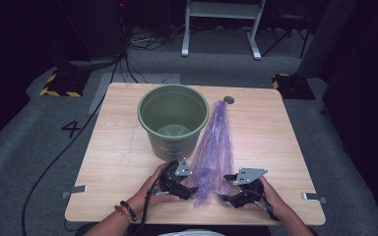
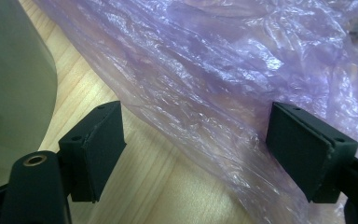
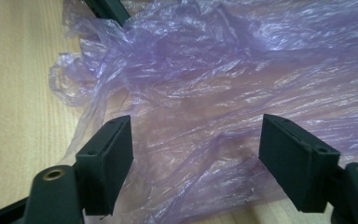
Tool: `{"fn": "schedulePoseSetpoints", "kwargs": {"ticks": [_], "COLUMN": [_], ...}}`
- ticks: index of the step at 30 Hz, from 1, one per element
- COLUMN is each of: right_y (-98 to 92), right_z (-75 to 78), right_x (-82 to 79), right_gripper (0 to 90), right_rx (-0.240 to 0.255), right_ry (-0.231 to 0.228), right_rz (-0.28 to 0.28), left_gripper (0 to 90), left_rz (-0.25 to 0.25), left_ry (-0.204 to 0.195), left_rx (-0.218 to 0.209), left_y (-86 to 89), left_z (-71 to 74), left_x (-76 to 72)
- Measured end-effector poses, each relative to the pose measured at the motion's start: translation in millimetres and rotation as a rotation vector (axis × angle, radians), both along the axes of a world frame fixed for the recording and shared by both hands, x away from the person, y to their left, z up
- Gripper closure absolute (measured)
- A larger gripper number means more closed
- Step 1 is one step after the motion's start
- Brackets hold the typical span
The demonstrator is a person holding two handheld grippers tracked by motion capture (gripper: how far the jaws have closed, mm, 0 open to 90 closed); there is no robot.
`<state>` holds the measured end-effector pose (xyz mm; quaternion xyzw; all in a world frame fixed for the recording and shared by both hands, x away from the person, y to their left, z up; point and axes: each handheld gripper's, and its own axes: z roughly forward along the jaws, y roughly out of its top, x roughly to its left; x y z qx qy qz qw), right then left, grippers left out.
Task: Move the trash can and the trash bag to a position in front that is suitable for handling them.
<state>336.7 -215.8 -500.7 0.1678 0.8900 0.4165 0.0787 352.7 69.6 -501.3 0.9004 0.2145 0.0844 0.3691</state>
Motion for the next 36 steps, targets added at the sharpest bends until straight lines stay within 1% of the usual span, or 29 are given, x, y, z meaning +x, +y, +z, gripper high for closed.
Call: {"fn": "schedulePoseSetpoints", "kwargs": {"ticks": [1, 2, 3, 7, 9, 10, 12, 13, 14, 16, 18, 19, 20, 21, 22, 23, 24, 25, 26, 27, 28, 29, 30, 31, 32, 33, 34, 35, 36], "right_y": [-3.5, -3.5, -5.5, -13.0, -16.4, -16.4, -17.8, -18.0, -18.0, -17.9, -18.4, -19.0, -19.0, -19.4, -19.5, -19.2, -19.2, -19.0, -18.2, -18.2, -17.6, -16.8, -14.4, -14.4, -12.0, -12.0, -10.3, -10.3, -9.5], "right_z": [3.7, 3.7, 5.6, 14.3, 21.8, 21.8, 26.0, 29.1, 29.1, 31.3, 33.8, 37.2, 37.2, 41.6, 44.0, 46.3, 46.3, 48.6, 53.5, 53.5, 55.7, 57.7, 60.3, 60.3, 61.8, 61.8, 63.2, 63.2, 63.9], "right_x": [-0.8, -0.8, -1.1, -2.1, -4.3, -4.3, -5.7, -7.1, -7.1, -7.0, -4.2, 0.8, 0.8, 8.4, 12.4, 16.5, 16.5, 21.1, 30.4, 30.4, 35.0, 39.6, 48.7, 48.7, 57.4, 57.4, 66.5, 66.5, 71.2], "right_gripper": [24.5, 24.5, 24.3, 23.8, 23.2, 23.2, 23.2, 23.2, 23.2, 23.2, 23.2, 23.2, 23.2, 23.2, 23.1, 23.1, 23.1, 23.1, 24.1, 24.1, 26.1, 26.6, 26.9, 26.9, 26.8, 26.8, 26.4, 26.4, 26.2], "right_rx": [0.012, 0.012, 0.026, 0.065, 0.08, 0.08, 0.103, 0.101, 0.101, 0.091, 0.086, 0.087, 0.087, 0.083, 0.079, 0.078, 0.078, 0.077, 0.076, 0.076, 0.082, 0.082, 0.075, 0.075, 0.063, 0.063, 0.065, 0.065, 0.063], "right_ry": [-0.011, -0.011, -0.012, -0.025, -0.046, -0.046, -0.051, -0.065, -0.065, -0.08, -0.095, -0.103, -0.103, -0.115, -0.124, -0.13, -0.13, -0.136, -0.153, -0.153, -0.148, -0.154, -0.169, -0.169, -0.17, -0.17, -0.165, -0.165, -0.164], "right_rz": [-0.008, -0.008, -0.011, -0.031, -0.04, -0.04, -0.04, -0.045, -0.045, -0.056, -0.072, -0.103, -0.103, -0.142, -0.161, -0.176, -0.176, -0.186, -0.213, -0.213, -0.228, -0.24, -0.254, -0.254, -0.273, -0.273, -0.287, -0.287, -0.294], "left_gripper": [19.2, 19.2, 19.2, 19.2, 19.3, 19.3, 19.3, 19.2, 19.2, 19.2, 19.2, 19.1, 19.1, 18.9, 18.8, 18.8, 18.8, 18.8, 18.8, 18.8, 18.7, 18.7, 18.7, 18.7, 18.7, 18.7, 18.6, 18.6, 18.6], "left_rz": [-0.008, -0.013, -0.018, -0.016, -0.013, -0.017, -0.019, -0.02, -0.019, -0.023, -0.037, -0.042, -0.05, -0.057, -0.065, -0.067, -0.071, -0.072, -0.077, -0.079, -0.081, -0.082, -0.08, -0.079, -0.078, -0.078, -0.078, -0.078, -0.078], "left_ry": [-0.004, -0.003, -0.004, -0.003, -0.003, -0.006, -0.004, -0.006, -0.002, -0.001, -0.003, 0.0, 0.001, 0.002, 0.0, 0.004, 0.004, 0.004, 0.003, 0.002, -0.002, -0.004, -0.002, -0.002, -0.002, -0.002, -0.003, -0.004, -0.006], "left_rx": [-0.001, -0.001, -0.001, -0.001, -0.001, -0.002, 0.0, -0.002, -0.001, 0.0, 0.0, 0.004, 0.004, 0.006, 0.007, 0.006, 0.007, 0.007, 0.011, 0.008, 0.003, 0.0, 0.0, 0.001, 0.001, 0.0, -0.001, -0.001, -0.007], "left_y": [0.9, 1.8, 2.9, 4.4, 4.5, 4.6, 5.1, 5.4, 5.8, 6.9, 8.5, 9.3, 9.7, 10.0, 10.3, 10.6, 10.9, 11.2, 11.9, 12.2, 12.8, 13.4, 13.8, 14.0, 14.1, 14.0, 14.2, 14.4, 14.4], "left_z": [-0.1, -0.1, -0.2, -0.2, -0.3, -0.3, -0.1, -0.3, -0.2, -0.1, -0.1, 0.1, 0.2, 0.4, 0.5, 0.4, 0.5, 0.5, 0.7, 0.5, 0.1, -0.3, -0.3, -0.3, -0.3, -0.4, -0.5, -0.6, -1.0], "left_x": [0.5, 0.5, 0.6, -0.1, -0.5, -0.3, -0.8, -1.2, -2.1, -3.7, -5.0, -5.7, -5.8, -5.8, -5.4, -5.5, -5.5, -5.8, -5.8, -6.0, -6.2, -6.6, -7.3, -7.6, -7.9, -8.1, -8.3, -8.4, -8.5]}}
